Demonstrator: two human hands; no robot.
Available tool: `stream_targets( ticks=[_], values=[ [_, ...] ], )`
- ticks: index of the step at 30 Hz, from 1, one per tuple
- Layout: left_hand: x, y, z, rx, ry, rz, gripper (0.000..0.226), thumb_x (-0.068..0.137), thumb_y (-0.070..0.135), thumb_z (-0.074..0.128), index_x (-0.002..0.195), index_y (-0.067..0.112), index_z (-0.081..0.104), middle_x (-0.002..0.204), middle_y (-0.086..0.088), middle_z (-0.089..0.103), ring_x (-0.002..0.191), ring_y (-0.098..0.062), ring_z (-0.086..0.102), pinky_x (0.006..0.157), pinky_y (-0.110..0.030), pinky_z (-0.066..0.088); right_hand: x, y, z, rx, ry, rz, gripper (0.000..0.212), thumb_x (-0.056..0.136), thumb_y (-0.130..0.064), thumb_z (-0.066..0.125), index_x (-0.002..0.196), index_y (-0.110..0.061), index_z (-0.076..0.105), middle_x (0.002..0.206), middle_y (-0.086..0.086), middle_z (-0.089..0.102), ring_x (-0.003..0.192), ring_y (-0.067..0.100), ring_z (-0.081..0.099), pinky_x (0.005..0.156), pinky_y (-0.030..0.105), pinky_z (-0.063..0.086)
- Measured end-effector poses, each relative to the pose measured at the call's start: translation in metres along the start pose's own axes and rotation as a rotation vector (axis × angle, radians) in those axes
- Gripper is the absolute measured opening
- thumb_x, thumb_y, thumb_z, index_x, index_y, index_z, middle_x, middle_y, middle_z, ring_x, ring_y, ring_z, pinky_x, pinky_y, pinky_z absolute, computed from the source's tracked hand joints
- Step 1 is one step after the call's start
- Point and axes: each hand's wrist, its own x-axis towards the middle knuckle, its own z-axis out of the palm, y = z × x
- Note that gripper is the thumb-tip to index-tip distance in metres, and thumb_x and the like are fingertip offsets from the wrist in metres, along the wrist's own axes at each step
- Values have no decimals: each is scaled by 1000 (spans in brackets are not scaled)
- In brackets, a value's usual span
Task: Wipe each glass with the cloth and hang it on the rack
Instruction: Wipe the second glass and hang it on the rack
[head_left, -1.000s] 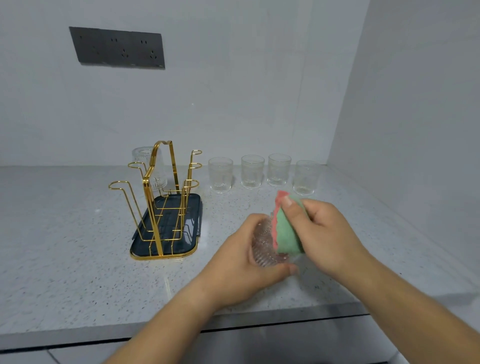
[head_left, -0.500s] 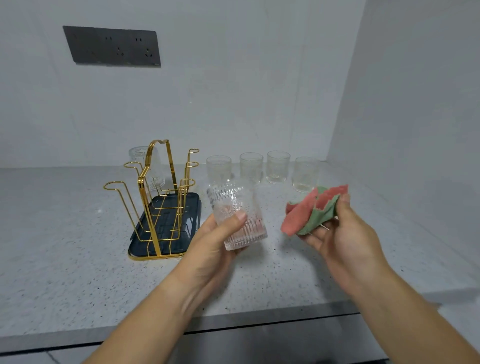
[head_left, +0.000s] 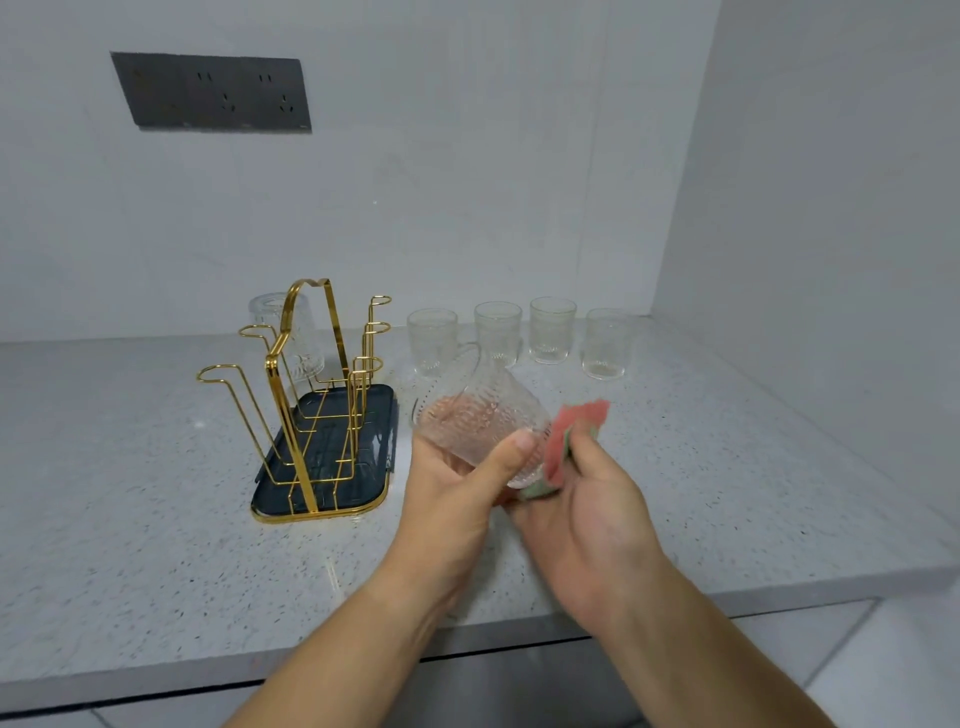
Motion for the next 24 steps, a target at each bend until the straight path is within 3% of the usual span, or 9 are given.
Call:
stream_targets(
  ticks=[2,5,6,9,13,17,20,22,24],
  values=[
    [3,2,-1,1,53,-13,45,87,-2,75,127,3,55,108,-17,78,100,-27,77,73,-29,62,-4,13,-1,-2,-54,38,58,105,-47,34,141,-6,55,136,12,67,130,24,61,122,44,33],
    [9,3,-6,-2,108,-24,56,88,6,82,135,6,51,123,-25,70,111,-42,72,85,-44,64,-10,26,-6,-60,-97,90,60,108,-47,23,145,-9,50,138,7,66,135,18,57,124,43,30],
    [8,4,-9,-9,104,-40,57,88,9,82,136,7,51,124,-24,70,107,-39,75,83,-44,65,-12,25,-7,-65,-104,92,61,108,-49,22,142,-8,53,135,7,68,134,18,57,124,44,29],
    [0,1,-9,-44,61,-88,54,91,3,73,140,2,48,118,-20,71,80,-15,77,59,-21,58,-8,7,-4,-25,-65,43,58,108,-49,26,124,-10,65,118,8,76,120,21,67,116,47,39],
    [-10,-14,-2,-38,8,-55,66,82,2,79,140,-2,48,127,-19,73,119,-29,71,90,-25,58,13,-12,-5,29,98,-55,50,109,-44,34,117,-9,69,99,11,81,90,25,79,91,44,54],
    [-7,-18,-2,-32,37,-47,66,80,3,80,138,5,49,124,-15,75,119,-28,72,94,-32,60,9,2,-4,50,19,-13,54,107,-49,33,129,-11,65,121,15,75,112,29,72,107,47,47],
    [-1,-17,-9,-8,36,-71,62,86,3,79,138,5,45,123,-22,73,115,-37,73,91,-51,63,4,19,-13,23,-57,44,61,107,-49,33,140,-4,57,138,15,66,133,29,59,123,48,30],
    [0,-16,-12,-7,33,-107,63,84,5,77,139,6,45,121,-21,74,109,-33,75,79,-45,65,5,16,-17,3,-38,52,60,107,-46,31,141,-2,54,138,17,65,133,30,58,123,49,30],
    [-2,-19,-12,-16,19,-121,68,83,6,84,139,5,46,121,-20,75,110,-31,75,84,-41,63,8,2,-16,-36,49,37,58,108,-44,32,138,-3,57,129,20,70,123,32,66,114,50,42]
  ],
)
